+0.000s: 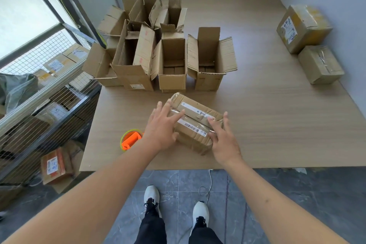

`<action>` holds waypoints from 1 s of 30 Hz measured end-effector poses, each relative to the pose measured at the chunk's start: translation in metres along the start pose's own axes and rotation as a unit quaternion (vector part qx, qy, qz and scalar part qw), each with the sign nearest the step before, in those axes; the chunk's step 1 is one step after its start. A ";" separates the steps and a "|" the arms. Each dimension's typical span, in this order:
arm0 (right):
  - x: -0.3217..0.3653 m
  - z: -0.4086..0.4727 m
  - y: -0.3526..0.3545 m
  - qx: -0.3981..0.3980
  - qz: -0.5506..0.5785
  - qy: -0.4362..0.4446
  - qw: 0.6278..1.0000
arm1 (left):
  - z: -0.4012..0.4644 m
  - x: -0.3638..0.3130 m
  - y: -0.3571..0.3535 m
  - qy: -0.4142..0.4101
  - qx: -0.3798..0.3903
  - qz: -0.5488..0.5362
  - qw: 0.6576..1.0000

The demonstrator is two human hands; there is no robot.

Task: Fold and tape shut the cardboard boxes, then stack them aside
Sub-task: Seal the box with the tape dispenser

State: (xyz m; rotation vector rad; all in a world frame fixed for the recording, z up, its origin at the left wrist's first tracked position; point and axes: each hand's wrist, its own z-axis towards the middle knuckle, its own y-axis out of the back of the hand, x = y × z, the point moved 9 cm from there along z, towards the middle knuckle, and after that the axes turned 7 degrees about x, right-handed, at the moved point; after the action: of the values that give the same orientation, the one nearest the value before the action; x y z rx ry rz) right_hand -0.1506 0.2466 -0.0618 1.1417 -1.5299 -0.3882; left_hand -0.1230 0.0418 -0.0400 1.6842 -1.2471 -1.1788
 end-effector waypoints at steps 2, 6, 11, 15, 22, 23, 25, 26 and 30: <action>0.001 0.007 0.002 0.015 -0.015 0.003 1.000 | 0.002 0.007 -0.003 0.004 0.017 -0.024 1.000; 0.013 0.008 0.013 -0.038 -0.110 -0.005 0.993 | 0.003 0.009 -0.004 0.007 0.012 -0.001 1.000; 0.025 -0.002 0.005 -0.071 -0.182 0.026 0.980 | -0.004 0.008 0.001 0.018 -0.001 0.008 1.000; 0.026 0.005 -0.002 -0.037 -0.196 0.055 0.978 | -0.015 0.006 -0.002 0.022 -0.011 0.007 1.000; 0.025 0.016 -0.003 -0.011 -0.219 0.094 0.971 | -0.017 0.006 0.001 0.029 -0.025 0.025 0.999; 0.025 0.017 -0.004 -0.015 -0.217 0.094 0.972 | -0.017 0.006 0.000 0.030 -0.028 0.025 0.999; 0.026 0.018 -0.007 -0.022 -0.219 0.094 0.971 | -0.016 0.005 -0.002 0.031 -0.037 0.029 0.998; 0.027 0.019 -0.008 -0.023 -0.226 0.093 0.969 | -0.016 0.004 -0.002 0.030 -0.044 0.031 0.998; 0.024 0.025 -0.007 -0.041 -0.249 0.098 0.963 | -0.018 0.003 -0.001 0.021 -0.064 0.013 0.998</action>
State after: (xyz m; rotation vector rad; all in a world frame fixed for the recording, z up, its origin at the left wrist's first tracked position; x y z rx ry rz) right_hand -0.1668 0.2155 -0.0612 1.4505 -1.0327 -0.6480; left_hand -0.1054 0.0393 -0.0363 1.5874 -1.1402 -1.1761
